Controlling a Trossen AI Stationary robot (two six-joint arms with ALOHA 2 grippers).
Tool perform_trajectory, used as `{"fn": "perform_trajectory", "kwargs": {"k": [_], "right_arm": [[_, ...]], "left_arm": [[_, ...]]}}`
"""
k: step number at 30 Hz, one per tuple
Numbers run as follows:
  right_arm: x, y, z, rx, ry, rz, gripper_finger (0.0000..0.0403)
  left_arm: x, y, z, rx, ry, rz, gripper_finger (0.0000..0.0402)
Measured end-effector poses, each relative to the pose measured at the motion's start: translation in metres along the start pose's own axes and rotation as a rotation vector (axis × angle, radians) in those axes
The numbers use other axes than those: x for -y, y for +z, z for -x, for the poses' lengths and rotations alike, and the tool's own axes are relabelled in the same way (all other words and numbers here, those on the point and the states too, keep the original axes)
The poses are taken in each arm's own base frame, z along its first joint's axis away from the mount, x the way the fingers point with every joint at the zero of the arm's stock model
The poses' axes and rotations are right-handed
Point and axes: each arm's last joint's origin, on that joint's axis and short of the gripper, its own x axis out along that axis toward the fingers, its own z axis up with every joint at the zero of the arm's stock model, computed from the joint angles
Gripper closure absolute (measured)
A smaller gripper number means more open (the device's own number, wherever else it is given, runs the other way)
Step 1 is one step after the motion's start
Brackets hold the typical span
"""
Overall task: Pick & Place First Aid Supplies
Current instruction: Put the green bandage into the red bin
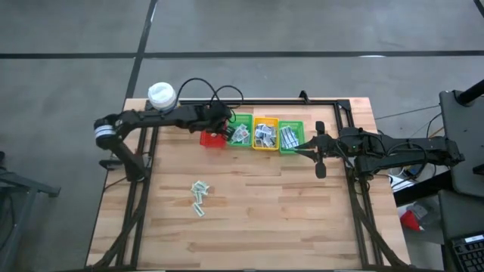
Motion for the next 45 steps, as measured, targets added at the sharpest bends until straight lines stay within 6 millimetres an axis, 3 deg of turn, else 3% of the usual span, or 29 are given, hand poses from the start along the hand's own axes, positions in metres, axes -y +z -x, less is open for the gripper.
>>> {"fn": "perform_trajectory", "kwargs": {"k": [7,24,38,45], "right_arm": [[0.000,0.000,0.000,0.000,0.000,0.002,0.0351],[0.000,0.000,0.000,0.000,0.000,0.000,0.0351],[0.000,0.000,0.000,0.000,0.000,0.000,0.0351],[0.000,0.000,0.000,0.000,0.000,0.002,0.0351]], "left_arm": [[-0.013,-0.008,-0.027,-0.159,0.035,0.004,0.0401],[-0.007,-0.026,-0.073,-0.309,0.079,-0.028,0.0401],[-0.007,-0.026,-0.077,-0.304,0.095,-0.032,0.0399],[-0.007,-0.026,-0.077,-0.300,0.102,-0.029,0.0330]]}}
